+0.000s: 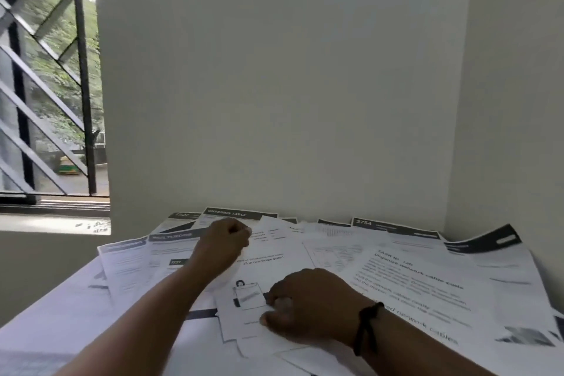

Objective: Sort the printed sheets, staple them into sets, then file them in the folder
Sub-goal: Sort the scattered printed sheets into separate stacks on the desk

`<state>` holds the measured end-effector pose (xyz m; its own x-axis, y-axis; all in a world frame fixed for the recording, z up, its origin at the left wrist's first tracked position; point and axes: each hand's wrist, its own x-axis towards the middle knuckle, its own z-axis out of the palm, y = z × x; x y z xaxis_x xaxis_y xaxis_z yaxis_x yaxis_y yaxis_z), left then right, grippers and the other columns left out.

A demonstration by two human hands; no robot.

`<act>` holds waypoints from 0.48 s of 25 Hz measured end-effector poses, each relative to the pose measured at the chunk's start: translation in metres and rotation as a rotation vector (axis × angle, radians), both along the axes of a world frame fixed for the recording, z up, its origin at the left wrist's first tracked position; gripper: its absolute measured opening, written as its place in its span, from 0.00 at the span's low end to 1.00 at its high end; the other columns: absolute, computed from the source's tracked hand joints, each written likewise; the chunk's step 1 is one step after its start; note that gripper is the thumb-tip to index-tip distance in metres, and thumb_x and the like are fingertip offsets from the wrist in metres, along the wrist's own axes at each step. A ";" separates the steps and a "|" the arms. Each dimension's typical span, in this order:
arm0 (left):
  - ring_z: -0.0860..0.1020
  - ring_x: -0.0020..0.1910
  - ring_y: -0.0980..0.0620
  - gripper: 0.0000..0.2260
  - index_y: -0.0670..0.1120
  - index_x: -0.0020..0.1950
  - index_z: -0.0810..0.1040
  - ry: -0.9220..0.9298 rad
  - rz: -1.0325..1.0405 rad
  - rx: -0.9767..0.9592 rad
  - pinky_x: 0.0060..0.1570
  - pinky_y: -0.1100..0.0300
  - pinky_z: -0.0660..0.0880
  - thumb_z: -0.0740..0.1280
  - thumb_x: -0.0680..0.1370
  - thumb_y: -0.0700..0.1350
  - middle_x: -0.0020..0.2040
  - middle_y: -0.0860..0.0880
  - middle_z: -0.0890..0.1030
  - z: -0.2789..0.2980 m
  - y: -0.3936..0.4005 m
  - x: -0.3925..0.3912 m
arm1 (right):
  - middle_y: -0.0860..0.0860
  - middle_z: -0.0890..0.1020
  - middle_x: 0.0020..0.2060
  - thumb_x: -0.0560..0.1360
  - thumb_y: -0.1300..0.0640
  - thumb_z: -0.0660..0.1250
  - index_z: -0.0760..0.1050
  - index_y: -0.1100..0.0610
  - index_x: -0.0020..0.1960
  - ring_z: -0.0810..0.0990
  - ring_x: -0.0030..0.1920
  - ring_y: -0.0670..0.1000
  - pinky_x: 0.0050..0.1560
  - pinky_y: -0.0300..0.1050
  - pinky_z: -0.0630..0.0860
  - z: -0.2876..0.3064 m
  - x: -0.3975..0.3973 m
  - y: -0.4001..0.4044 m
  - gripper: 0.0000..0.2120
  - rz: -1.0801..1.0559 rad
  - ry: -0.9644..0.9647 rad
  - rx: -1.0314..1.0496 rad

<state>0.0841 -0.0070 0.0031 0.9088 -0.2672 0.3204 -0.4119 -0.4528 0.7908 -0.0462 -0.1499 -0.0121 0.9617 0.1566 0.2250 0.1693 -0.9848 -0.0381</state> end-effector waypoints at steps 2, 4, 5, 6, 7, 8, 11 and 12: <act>0.78 0.41 0.50 0.06 0.47 0.45 0.78 0.037 0.066 -0.093 0.46 0.55 0.75 0.65 0.79 0.47 0.42 0.50 0.82 -0.001 0.002 0.008 | 0.44 0.81 0.54 0.72 0.32 0.60 0.75 0.46 0.59 0.77 0.55 0.48 0.49 0.42 0.68 -0.004 -0.001 0.004 0.23 0.062 -0.063 0.037; 0.78 0.49 0.47 0.11 0.45 0.52 0.78 0.031 0.179 0.067 0.50 0.52 0.74 0.65 0.78 0.52 0.50 0.48 0.81 -0.006 0.003 0.017 | 0.42 0.79 0.54 0.67 0.26 0.61 0.73 0.45 0.60 0.75 0.55 0.47 0.53 0.44 0.71 -0.007 -0.002 0.006 0.30 0.087 -0.029 0.092; 0.77 0.56 0.45 0.17 0.45 0.60 0.76 0.042 0.237 0.217 0.55 0.51 0.73 0.66 0.77 0.55 0.58 0.46 0.78 -0.009 0.003 0.019 | 0.43 0.78 0.54 0.66 0.25 0.60 0.73 0.45 0.59 0.75 0.55 0.47 0.55 0.46 0.72 -0.009 -0.002 0.007 0.32 0.104 -0.023 0.082; 0.73 0.64 0.42 0.26 0.45 0.69 0.70 0.078 0.287 0.321 0.60 0.50 0.71 0.67 0.76 0.57 0.67 0.43 0.72 -0.013 0.002 0.021 | 0.44 0.78 0.54 0.67 0.25 0.59 0.74 0.47 0.58 0.75 0.55 0.48 0.55 0.48 0.72 -0.010 -0.002 0.009 0.31 0.114 -0.023 0.062; 0.69 0.68 0.39 0.33 0.43 0.74 0.64 0.132 0.322 0.348 0.64 0.48 0.69 0.68 0.75 0.58 0.73 0.40 0.64 -0.014 0.001 0.021 | 0.46 0.79 0.54 0.69 0.26 0.58 0.75 0.48 0.57 0.75 0.55 0.49 0.55 0.48 0.73 -0.010 -0.003 0.011 0.30 0.125 -0.023 0.043; 0.67 0.69 0.37 0.38 0.42 0.76 0.59 0.181 0.333 0.316 0.65 0.47 0.68 0.70 0.74 0.58 0.75 0.38 0.59 -0.014 0.002 0.023 | 0.46 0.79 0.55 0.71 0.28 0.57 0.76 0.48 0.58 0.75 0.56 0.50 0.56 0.47 0.72 -0.010 -0.003 0.013 0.28 0.142 -0.022 0.031; 0.73 0.62 0.36 0.46 0.41 0.75 0.58 0.331 0.336 0.077 0.54 0.49 0.76 0.76 0.66 0.58 0.70 0.35 0.63 -0.011 0.008 0.037 | 0.41 0.78 0.61 0.72 0.32 0.60 0.75 0.45 0.63 0.73 0.62 0.46 0.61 0.44 0.69 -0.011 -0.005 0.013 0.26 0.136 0.009 0.144; 0.75 0.58 0.37 0.48 0.42 0.74 0.60 0.395 0.343 0.033 0.53 0.49 0.78 0.77 0.61 0.60 0.66 0.35 0.68 -0.013 0.010 0.043 | 0.40 0.78 0.61 0.71 0.32 0.62 0.75 0.44 0.62 0.73 0.62 0.45 0.61 0.42 0.68 -0.010 -0.006 0.013 0.25 0.125 0.012 0.201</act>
<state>0.1274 0.0031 -0.0095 0.9957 0.0630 -0.0679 0.0912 -0.5366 0.8389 -0.0525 -0.1374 -0.0222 0.9405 0.2278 0.2520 0.2876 -0.9288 -0.2338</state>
